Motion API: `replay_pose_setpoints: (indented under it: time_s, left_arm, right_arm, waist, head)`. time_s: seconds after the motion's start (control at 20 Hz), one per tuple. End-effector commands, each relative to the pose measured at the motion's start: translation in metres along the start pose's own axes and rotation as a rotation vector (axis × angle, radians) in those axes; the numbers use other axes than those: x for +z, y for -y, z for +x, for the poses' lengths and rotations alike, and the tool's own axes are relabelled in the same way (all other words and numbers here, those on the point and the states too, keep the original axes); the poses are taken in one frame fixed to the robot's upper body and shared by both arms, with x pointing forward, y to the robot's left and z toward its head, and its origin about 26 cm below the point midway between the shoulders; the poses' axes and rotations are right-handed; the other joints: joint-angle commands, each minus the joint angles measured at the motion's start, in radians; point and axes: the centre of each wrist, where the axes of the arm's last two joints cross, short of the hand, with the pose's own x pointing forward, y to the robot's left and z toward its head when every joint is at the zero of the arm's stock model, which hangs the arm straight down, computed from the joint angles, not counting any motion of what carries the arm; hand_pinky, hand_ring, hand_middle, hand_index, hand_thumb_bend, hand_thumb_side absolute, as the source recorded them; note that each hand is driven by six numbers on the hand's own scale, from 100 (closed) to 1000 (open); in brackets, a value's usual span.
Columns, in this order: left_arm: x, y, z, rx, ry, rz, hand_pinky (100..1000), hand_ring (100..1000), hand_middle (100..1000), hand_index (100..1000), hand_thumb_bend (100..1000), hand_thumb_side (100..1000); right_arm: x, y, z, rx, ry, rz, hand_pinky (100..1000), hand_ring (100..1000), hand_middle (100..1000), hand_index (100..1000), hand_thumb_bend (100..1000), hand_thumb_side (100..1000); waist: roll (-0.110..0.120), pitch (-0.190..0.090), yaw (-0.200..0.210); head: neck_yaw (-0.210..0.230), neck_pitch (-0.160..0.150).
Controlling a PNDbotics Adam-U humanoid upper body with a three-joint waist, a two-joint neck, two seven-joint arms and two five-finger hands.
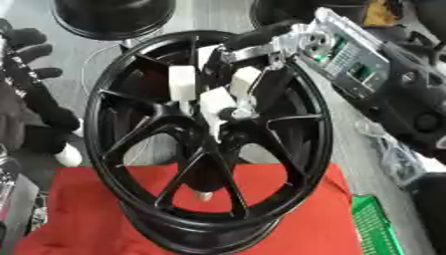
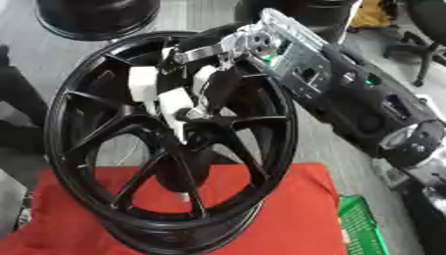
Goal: Pull the pin out of the wheel hub.
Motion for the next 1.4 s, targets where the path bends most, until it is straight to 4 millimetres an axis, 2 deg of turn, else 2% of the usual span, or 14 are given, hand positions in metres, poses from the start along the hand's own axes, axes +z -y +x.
replay_pose_setpoints:
  time_s: [0.05, 1.4]
  left_arm:
    - [-0.0031, 0.0011, 0.0100, 0.003, 0.037, -0.012, 667, 792, 702, 713, 161, 737]
    - [-0.0039, 0.0034, 0.0118, 0.003, 0.041, -0.031, 663, 800, 702, 713, 159, 738]
  right_arm:
    - [0.0072, 0.0099, 0.0006, 0.025, -0.012, -0.022, 752, 735, 615, 790, 246, 323]
    - [0.0026, 0.0054, -0.0025, 0.035, -0.019, 0.003, 751, 737, 587, 776, 257, 322]
  waist:
    - [0.005, -0.010, 0.002]
    - [0.005, -0.005, 0.009]
  head:
    - [-0.003, 0.006]
    - [-0.010, 0.006]
